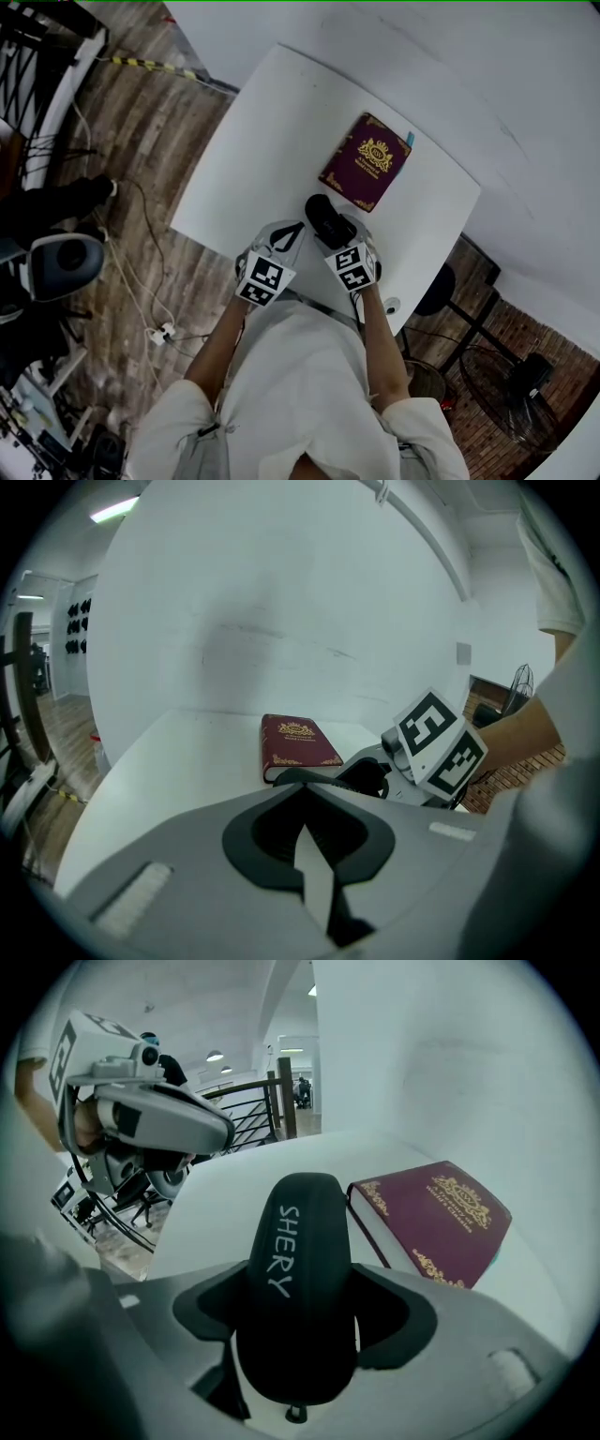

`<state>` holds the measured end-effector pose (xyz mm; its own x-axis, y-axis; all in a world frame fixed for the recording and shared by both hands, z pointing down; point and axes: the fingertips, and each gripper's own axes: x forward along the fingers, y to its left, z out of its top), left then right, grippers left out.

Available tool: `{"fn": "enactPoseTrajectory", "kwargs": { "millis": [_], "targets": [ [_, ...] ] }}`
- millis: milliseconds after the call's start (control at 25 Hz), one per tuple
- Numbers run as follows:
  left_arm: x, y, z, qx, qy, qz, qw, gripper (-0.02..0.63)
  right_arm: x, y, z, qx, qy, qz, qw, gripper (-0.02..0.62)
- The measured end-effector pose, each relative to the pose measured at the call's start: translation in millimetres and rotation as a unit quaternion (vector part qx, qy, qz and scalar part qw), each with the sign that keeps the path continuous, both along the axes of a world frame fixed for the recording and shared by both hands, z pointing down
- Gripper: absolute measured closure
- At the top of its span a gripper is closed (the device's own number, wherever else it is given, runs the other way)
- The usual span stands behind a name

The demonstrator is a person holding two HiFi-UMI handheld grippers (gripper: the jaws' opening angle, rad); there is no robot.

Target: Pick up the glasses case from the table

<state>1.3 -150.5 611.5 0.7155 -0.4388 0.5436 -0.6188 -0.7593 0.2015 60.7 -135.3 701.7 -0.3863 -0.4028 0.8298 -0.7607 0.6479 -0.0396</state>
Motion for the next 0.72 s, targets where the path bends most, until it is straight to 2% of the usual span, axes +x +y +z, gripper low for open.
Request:
{"fn": "enactPoseTrajectory", "kwargs": {
  "millis": [360,720],
  "targets": [
    [10.6,-0.5,-19.7,0.025,0.008,0.012,0.9996,0.588,12.2,1.1,-45.3,0.053,-0.047,0.062,0.996,0.264],
    [21.8,-0.2,-52.5,0.059,0.018,0.023,0.9978,0.587,27.2,2.5,-108.0,0.125,-0.088,0.102,0.983,0.264]
  ]
}}
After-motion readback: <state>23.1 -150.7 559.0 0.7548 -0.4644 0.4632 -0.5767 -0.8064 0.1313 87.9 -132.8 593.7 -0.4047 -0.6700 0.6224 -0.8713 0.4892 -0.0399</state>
